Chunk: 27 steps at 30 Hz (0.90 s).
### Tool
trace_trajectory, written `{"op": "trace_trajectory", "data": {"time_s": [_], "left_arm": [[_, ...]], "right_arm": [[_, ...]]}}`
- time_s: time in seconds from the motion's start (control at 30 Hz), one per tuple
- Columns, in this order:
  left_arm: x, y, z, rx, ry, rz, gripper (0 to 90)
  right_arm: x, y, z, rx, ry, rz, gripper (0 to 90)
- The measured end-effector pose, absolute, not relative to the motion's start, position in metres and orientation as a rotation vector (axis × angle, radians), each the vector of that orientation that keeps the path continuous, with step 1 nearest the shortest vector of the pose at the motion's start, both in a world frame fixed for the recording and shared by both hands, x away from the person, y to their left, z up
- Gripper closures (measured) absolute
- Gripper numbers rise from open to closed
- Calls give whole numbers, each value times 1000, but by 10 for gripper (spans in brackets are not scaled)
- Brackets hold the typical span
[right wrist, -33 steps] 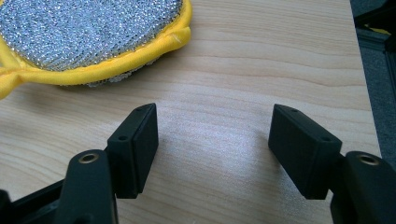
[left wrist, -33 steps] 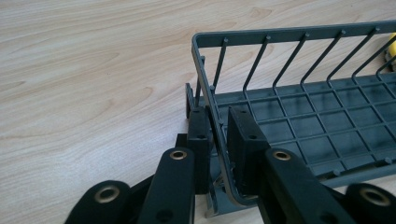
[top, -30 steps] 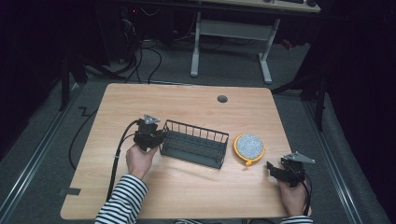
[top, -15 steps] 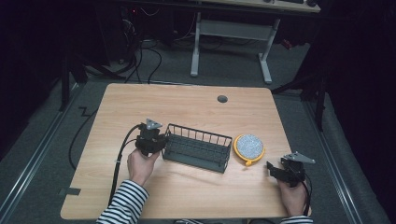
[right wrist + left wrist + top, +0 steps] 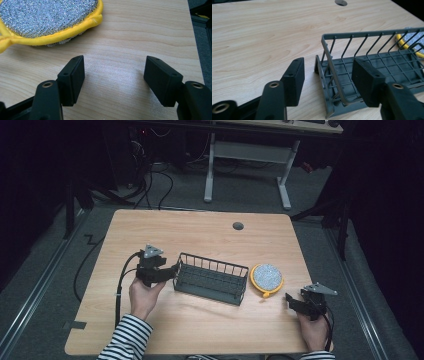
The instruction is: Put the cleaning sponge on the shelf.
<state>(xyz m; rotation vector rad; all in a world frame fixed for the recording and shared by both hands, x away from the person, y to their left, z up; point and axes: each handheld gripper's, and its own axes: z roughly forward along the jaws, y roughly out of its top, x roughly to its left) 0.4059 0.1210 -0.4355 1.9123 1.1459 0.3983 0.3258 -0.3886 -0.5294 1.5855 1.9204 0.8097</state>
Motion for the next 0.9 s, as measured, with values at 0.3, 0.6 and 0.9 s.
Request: {"op": "trace_trajectory", "data": {"time_s": [0.3, 0.6, 0.9], "left_arm": [[399, 149, -429, 1856, 1177, 418, 411], [390, 170, -441, 1852, 1231, 441, 404], [383, 183, -461, 1861, 1290, 443, 401]], "right_arm": [[326, -389, -529, 1586, 1919, 810, 335], [326, -389, -529, 1587, 1919, 810, 335], [326, -388, -529, 1588, 1918, 810, 336]]}}
